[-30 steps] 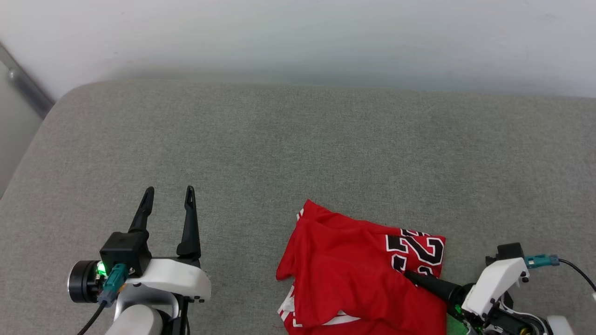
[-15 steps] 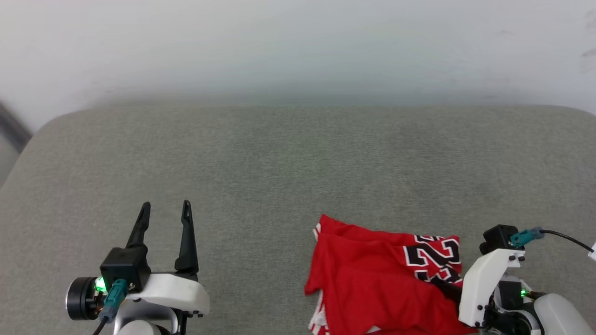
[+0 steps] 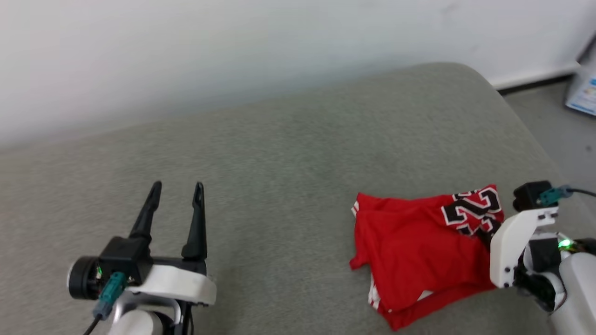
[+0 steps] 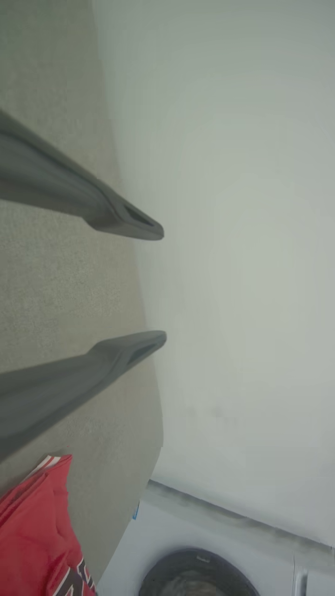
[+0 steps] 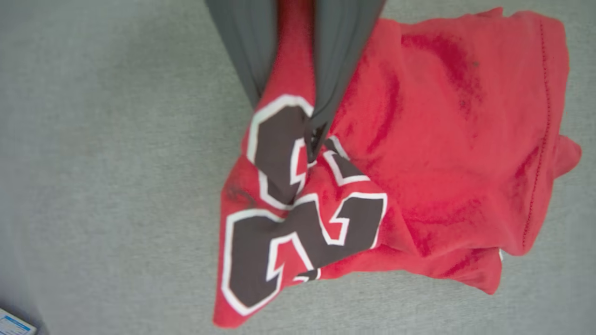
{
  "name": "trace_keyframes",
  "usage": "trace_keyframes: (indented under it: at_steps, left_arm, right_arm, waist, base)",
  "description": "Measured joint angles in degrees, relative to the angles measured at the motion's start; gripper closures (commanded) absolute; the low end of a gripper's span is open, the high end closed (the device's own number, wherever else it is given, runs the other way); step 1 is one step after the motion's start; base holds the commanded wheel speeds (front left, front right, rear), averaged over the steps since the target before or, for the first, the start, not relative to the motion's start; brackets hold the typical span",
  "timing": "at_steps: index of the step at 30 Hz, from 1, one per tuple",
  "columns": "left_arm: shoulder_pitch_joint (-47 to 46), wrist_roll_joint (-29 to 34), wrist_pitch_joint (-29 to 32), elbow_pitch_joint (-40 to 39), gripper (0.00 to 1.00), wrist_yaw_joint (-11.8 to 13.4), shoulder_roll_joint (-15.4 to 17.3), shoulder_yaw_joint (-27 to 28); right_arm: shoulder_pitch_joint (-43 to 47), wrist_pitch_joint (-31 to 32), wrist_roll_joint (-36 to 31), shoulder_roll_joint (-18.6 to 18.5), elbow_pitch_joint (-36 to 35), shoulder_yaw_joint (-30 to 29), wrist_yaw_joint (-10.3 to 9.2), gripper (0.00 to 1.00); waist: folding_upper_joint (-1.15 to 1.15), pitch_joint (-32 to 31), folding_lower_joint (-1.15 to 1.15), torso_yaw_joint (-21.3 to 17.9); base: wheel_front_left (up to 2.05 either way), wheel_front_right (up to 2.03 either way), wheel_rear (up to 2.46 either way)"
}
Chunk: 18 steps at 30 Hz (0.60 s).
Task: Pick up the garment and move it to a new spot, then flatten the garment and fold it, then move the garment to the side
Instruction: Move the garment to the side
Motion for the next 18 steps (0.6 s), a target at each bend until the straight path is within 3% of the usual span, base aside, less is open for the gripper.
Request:
trace_keyframes:
  at_steps: [5, 10, 18]
  left_arm:
    - [-4.2, 1.7, 1.9, -2.6, 0.0, -1.2, 1.8, -0.8]
    - [-9.7, 3.9, 4.2, -4.9, 0.0, -2.4, 3.4, -1.8]
    - [-17.9, 6.4, 6.0, -8.6, 0.0, -4.5, 4.4, -2.9]
  right_arm:
    - [-4.6, -5.4, -0.8, 0.7, 2.1, -3.1, -0.02, 1.0]
    - [-10.6, -11.3, -2.4, 1.3, 4.6, -7.2, -0.01, 1.0]
    - [-18.2, -18.1, -6.3, -3.9, 8.7, -16.3, -0.01, 1.0]
  waist:
    - [0.0, 4.5, 0.0, -4.4]
    - [0.0, 11.1, 0.01, -6.0]
    - [0.0, 21.9, 0.01, -5.7]
  base:
    - [0.0, 0.0, 0.0]
    - [0.0, 0.0, 0.0]
    - [0.0, 0.0, 0.0]
